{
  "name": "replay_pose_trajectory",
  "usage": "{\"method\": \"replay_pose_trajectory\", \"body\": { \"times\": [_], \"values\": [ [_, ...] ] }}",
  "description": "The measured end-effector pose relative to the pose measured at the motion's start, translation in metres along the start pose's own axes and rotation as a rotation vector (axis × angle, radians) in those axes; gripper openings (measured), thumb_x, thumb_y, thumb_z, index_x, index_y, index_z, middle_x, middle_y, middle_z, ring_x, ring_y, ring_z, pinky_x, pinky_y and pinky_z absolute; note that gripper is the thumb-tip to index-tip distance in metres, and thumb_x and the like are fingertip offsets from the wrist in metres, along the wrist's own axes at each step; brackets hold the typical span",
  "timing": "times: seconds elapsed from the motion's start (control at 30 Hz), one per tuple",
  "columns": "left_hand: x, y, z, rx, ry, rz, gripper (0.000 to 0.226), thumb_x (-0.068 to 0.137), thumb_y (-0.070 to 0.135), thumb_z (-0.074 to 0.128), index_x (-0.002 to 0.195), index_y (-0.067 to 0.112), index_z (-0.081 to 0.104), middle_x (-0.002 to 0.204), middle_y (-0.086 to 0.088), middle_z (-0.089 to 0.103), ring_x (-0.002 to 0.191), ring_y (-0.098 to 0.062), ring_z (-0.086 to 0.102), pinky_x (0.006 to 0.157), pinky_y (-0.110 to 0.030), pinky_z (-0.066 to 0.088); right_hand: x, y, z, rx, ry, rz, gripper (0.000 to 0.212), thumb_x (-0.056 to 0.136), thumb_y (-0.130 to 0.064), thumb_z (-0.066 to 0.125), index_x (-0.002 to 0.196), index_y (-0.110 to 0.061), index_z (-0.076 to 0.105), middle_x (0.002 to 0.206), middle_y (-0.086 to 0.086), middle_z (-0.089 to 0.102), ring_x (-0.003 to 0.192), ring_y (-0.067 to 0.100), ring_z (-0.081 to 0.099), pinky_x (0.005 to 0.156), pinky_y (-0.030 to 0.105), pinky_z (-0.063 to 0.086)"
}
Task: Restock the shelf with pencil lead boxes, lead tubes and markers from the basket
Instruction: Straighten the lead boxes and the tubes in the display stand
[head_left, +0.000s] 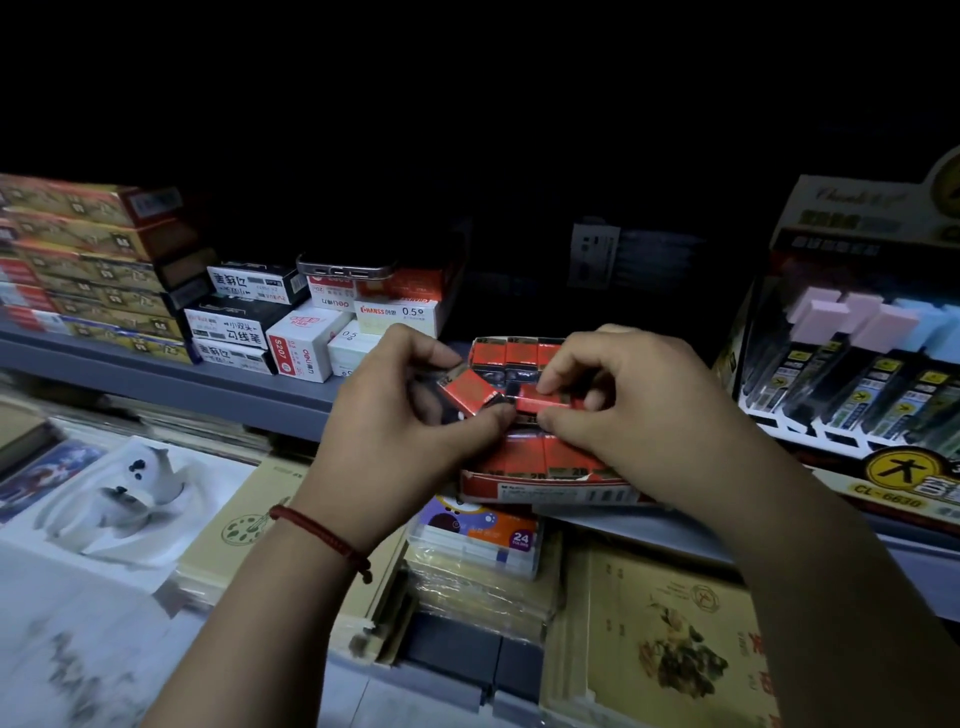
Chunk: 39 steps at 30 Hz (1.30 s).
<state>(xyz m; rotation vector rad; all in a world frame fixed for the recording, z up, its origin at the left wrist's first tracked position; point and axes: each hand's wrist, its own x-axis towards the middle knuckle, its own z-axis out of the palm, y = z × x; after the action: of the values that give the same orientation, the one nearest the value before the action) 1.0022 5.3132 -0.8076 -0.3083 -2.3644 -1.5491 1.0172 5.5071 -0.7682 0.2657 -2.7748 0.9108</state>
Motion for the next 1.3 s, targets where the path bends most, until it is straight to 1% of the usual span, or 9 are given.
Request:
{"method": "replay_pose_trajectory", "body": {
  "times": [0.07,0.17,0.27,0.5,0.67,0.83,0.93,1.07,1.3],
  "values": [
    [-0.001,-0.004,0.001,-0.098,0.023,-0.027,0.042,0.071,0.033,0.086,0.104,0.028,0.06,0.058,-0.003,0.057,0.06,-0.028,0.062,0.052,-0.035,0.057,-0.001,0.0,0.001,0.013,0.03,0.006,0.014,0.082,-0.024,0.08,0.084,-0.027,0.066,0.078,-0.011,0.058,0.066,-0.001,0.054,0.054,0.012,0.043],
    [-0.004,-0.005,0.003,-0.212,0.059,-0.033,0.032,0.08,0.023,0.081,0.109,0.026,0.068,0.06,-0.016,0.057,0.054,-0.02,0.059,0.049,-0.031,0.053,-0.002,-0.002,0.007,-0.012,0.066,0.019,0.025,0.081,-0.037,0.079,0.081,-0.025,0.057,0.07,-0.01,0.056,0.064,0.0,0.058,0.051,0.018,0.05],
    [-0.005,-0.002,0.008,-0.317,0.085,-0.059,0.019,0.084,0.025,0.076,0.103,0.023,0.074,0.07,-0.03,0.054,0.06,-0.024,0.05,0.054,-0.049,0.05,-0.002,-0.006,0.012,-0.02,0.074,0.045,0.033,0.078,-0.047,0.078,0.081,-0.025,0.054,0.068,-0.011,0.058,0.068,0.004,0.065,0.057,0.029,0.057],
    [-0.005,0.004,0.013,-0.421,0.159,-0.092,0.033,0.073,0.037,0.078,0.098,0.015,0.073,0.072,-0.001,0.068,0.056,-0.015,0.056,0.054,-0.031,0.052,0.0,-0.002,0.009,0.086,0.015,0.028,0.012,0.083,-0.033,0.08,0.088,-0.032,0.069,0.083,-0.014,0.064,0.065,-0.005,0.058,0.058,0.022,0.051],
    [-0.005,0.007,0.007,-0.444,0.202,-0.079,0.033,0.074,0.031,0.078,0.095,0.007,0.069,0.053,-0.007,0.063,0.041,-0.018,0.055,0.042,-0.027,0.048,0.001,0.0,0.011,0.062,0.021,-0.023,0.009,0.088,-0.032,0.074,0.096,-0.032,0.072,0.097,-0.016,0.056,0.074,-0.001,0.053,0.062,0.018,0.045],
    [-0.006,0.008,0.003,-0.424,0.142,-0.044,0.029,0.079,0.016,0.077,0.106,0.009,0.069,0.053,-0.008,0.063,0.042,-0.018,0.057,0.045,-0.026,0.05,0.002,-0.008,0.013,0.183,0.187,-0.076,0.01,0.091,-0.04,0.067,0.096,-0.033,0.07,0.085,-0.015,0.06,0.069,0.001,0.056,0.058,0.017,0.044],
    [-0.006,0.007,0.001,-0.315,0.126,0.014,0.032,0.074,0.017,0.083,0.104,0.019,0.073,0.061,-0.006,0.065,0.051,-0.016,0.06,0.052,-0.026,0.053,0.005,-0.018,0.018,0.48,0.201,-0.055,0.011,0.089,-0.037,0.071,0.098,-0.031,0.071,0.079,-0.012,0.07,0.066,0.004,0.067,0.063,0.023,0.054],
    [-0.009,0.007,0.004,-0.082,0.084,0.154,0.03,0.07,0.033,0.085,0.098,0.031,0.074,0.077,0.002,0.063,0.056,-0.008,0.056,0.054,-0.024,0.049,0.011,-0.018,0.03,0.503,0.237,-0.038,0.007,0.085,-0.029,0.077,0.085,-0.031,0.07,0.077,-0.01,0.071,0.068,0.01,0.07,0.066,0.046,0.06],
    [-0.015,-0.004,0.001,-0.036,-0.055,0.103,0.057,0.069,0.057,0.082,0.12,0.042,0.063,0.104,0.007,0.058,0.076,-0.013,0.064,0.067,-0.035,0.059,0.014,-0.014,0.034,0.358,0.31,-0.005,0.007,0.089,-0.025,0.074,0.088,-0.03,0.071,0.08,-0.012,0.069,0.074,0.002,0.066,0.07,0.034,0.059]
  ]
}}
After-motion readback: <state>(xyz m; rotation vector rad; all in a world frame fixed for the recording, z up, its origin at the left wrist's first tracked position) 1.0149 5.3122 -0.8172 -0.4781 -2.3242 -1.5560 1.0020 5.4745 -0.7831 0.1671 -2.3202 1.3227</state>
